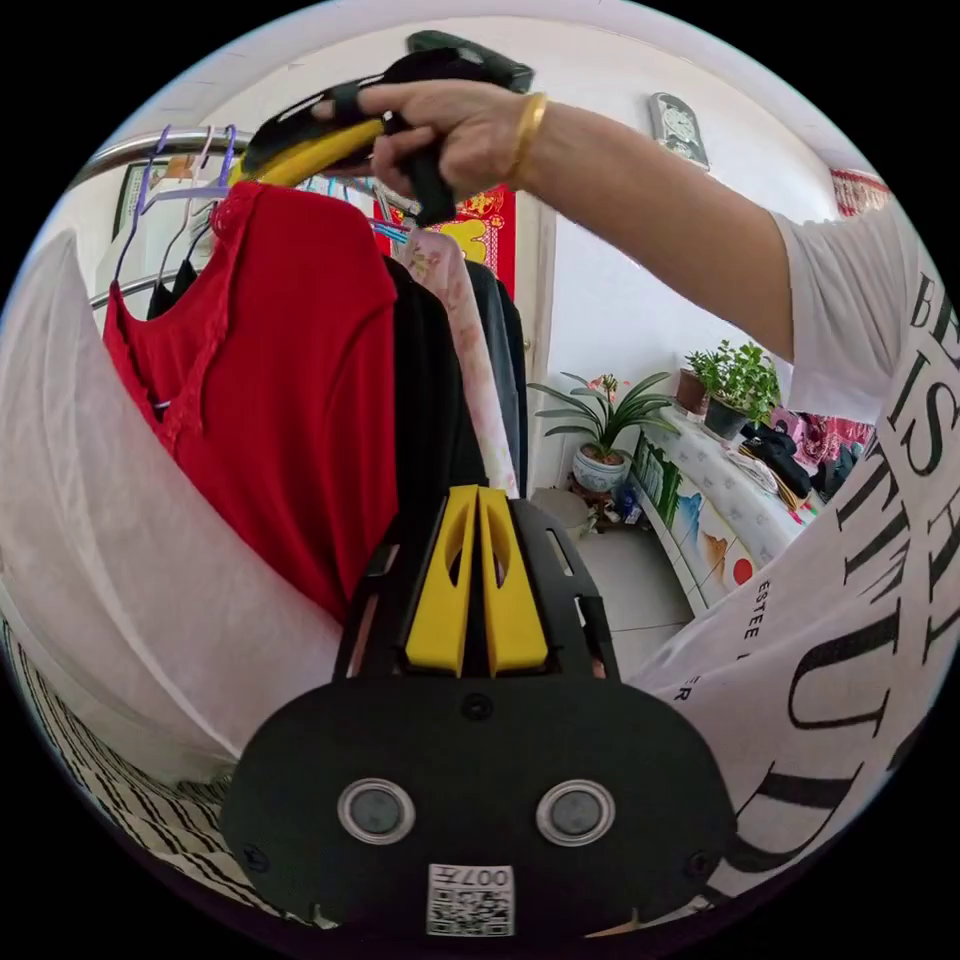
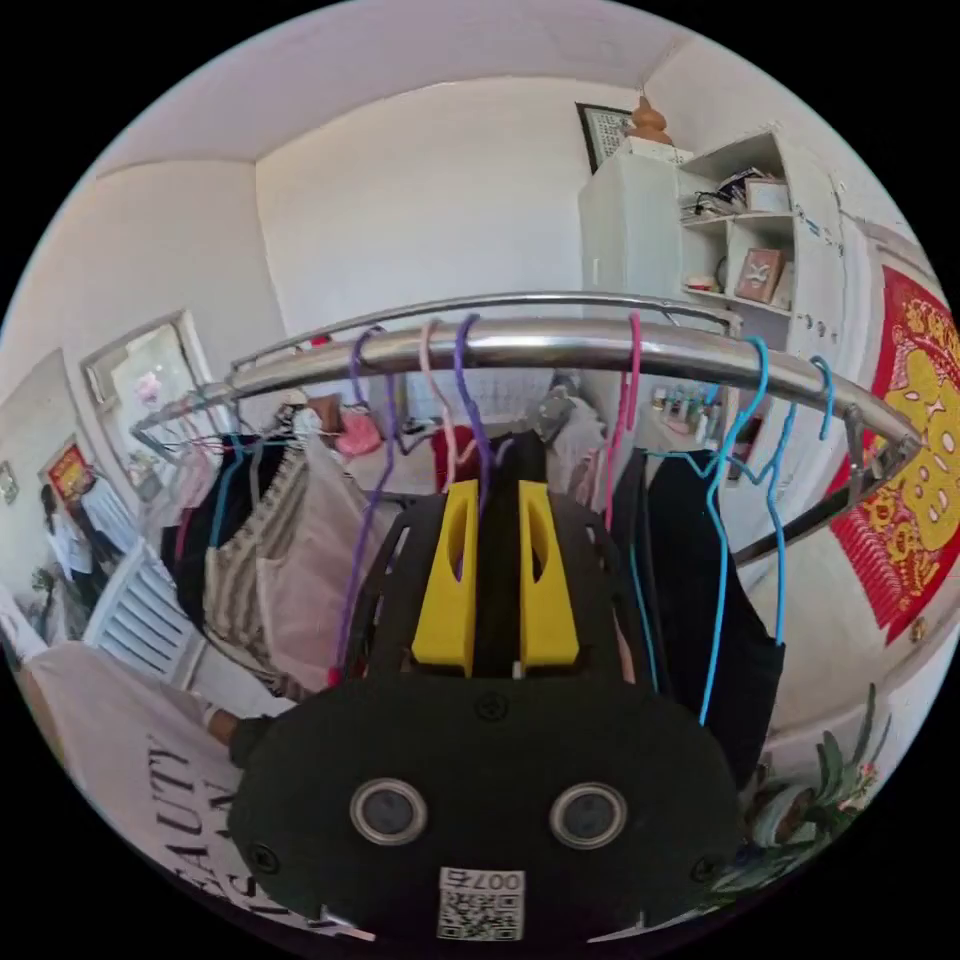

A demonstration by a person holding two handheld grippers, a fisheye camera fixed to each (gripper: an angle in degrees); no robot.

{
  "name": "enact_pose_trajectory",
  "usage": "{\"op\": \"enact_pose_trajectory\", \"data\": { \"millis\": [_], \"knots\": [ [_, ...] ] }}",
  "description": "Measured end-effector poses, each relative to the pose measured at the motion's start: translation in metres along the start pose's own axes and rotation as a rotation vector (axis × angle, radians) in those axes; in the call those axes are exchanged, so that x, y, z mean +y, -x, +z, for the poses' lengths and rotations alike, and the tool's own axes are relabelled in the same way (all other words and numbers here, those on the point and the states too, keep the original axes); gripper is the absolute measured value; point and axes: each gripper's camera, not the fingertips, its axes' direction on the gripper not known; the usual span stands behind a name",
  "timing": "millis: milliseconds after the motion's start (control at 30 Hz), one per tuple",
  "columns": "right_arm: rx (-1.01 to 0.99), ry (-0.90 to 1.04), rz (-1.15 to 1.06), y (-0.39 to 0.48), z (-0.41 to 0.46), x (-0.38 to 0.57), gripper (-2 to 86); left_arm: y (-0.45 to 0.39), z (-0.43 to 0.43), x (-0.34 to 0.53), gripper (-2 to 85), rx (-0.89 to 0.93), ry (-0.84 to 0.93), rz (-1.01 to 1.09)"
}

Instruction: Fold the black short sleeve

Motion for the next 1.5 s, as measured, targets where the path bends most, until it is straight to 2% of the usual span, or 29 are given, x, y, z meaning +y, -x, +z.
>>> {"op": "enact_pose_trajectory", "data": {
  "millis": [67, 133, 233, 333, 467, 567, 733, 933, 1000, 1067, 1200, 1367, 1500],
  "knots": [
    [0.004, -0.052, 0.007, 0.0, 0.007, -0.001, 1.0, 0.0, -0.002, 0.0, -1.0, 0.002, -0.002, -0.007],
    [-0.039, 0.026, 0.048, 0.0, 0.021, -0.006, 0.4, 0.0, -0.005, 0.002, -1.0, 0.001, -0.003, -0.019],
    [-0.032, 0.008, 0.022, 0.009, 0.024, -0.009, 0.0, 0.002, -0.008, 0.004, -1.0, -0.004, 0.001, -0.036],
    [0.01, -0.093, 0.02, 0.007, 0.009, -0.008, 0.3, 0.003, -0.012, 0.005, -1.0, -0.015, 0.005, -0.045],
    [-0.071, -0.184, 0.004, 0.008, -0.012, -0.01, 1.0, 0.006, -0.014, 0.005, -1.0, -0.021, 0.013, -0.055],
    [-0.069, -0.068, 0.018, 0.009, 0.011, -0.022, 1.1, 0.007, -0.014, 0.003, -1.0, -0.012, 0.024, -0.058],
    [-0.008, -0.091, -0.042, 0.021, 0.026, -0.037, 0.3, 0.005, -0.018, -0.003, -1.0, -0.021, 0.026, -0.046],
    [0.019, -0.012, -0.045, 0.032, 0.038, -0.068, 0.4, 0.007, -0.024, -0.008, -1.0, -0.026, 0.029, -0.065],
    [-0.009, 0.099, 0.008, 0.026, 0.056, -0.076, 0.5, 0.006, -0.024, -0.011, -1.0, -0.023, 0.036, -0.066],
    [-0.033, 0.059, 0.02, 0.023, 0.056, -0.078, 0.4, 0.005, -0.025, -0.014, -1.0, -0.029, 0.039, -0.06],
    [0.112, 0.016, -0.047, 0.026, 0.053, -0.086, 0.1, 0.004, -0.031, -0.022, -1.0, -0.039, 0.035, -0.058],
    [0.054, -0.181, 0.005, 0.01, -0.006, -0.101, 0.0, 0.006, -0.036, -0.031, -1.0, -0.05, 0.036, -0.063],
    [0.117, -0.178, -0.102, 0.017, -0.028, -0.09, 0.0, 0.005, -0.038, -0.043, -1.0, -0.045, 0.031, -0.063]
  ]
}}
